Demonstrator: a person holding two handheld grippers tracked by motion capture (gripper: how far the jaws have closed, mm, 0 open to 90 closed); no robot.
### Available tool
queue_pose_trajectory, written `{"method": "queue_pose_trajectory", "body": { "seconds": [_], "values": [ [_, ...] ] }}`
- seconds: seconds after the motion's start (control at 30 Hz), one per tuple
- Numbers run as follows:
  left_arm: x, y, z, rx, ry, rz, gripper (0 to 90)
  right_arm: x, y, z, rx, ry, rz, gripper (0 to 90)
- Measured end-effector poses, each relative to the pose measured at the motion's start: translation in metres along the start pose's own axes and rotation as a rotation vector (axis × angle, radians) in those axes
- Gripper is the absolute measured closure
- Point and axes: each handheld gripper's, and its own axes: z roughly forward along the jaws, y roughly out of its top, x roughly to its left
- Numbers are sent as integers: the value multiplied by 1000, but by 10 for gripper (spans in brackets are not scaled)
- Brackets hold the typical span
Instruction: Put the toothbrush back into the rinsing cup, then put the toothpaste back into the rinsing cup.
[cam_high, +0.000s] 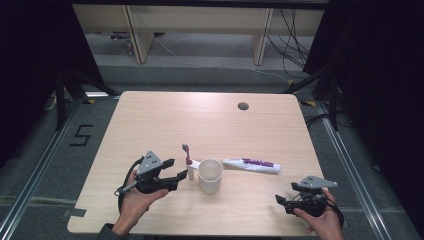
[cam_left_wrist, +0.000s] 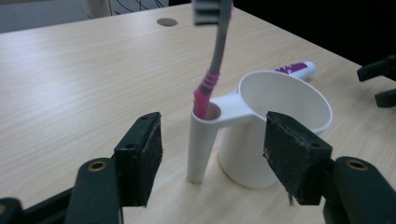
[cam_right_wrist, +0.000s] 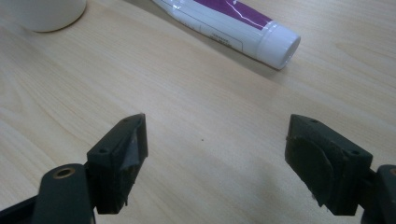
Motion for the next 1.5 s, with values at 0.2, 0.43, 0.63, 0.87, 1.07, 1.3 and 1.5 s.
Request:
{"method": "queue_pose_trajectory", "body": {
  "seconds": [0.2, 0.43, 0.63, 0.87, 1.07, 1.3, 1.5],
  "values": [
    [-6, -12, -4, 31, -4, 8, 329, 0, 0, 0, -4, 1, -5, 220],
    [-8, -27, -5, 70, 5, -5, 276, 0, 0, 0, 3, 2, -5, 222],
    [-12, -39, -7, 96, 2, -14, 246, -2, -1, 1, 1, 4, -6, 223],
    [-16, -49, -10, 138, 0, -4, 197, -3, -2, 1, 7, 8, -7, 225],
    [-24, -56, -10, 157, -9, 10, 194, -2, -2, 1, 7, 3, -15, 226],
    [-30, -67, -11, 217, -28, 21, 174, -2, -2, 1, 15, 4, -15, 226],
    [-30, -75, -11, 234, -29, 21, 168, 1, -1, 2, 26, 13, -12, 228]
  ]
}}
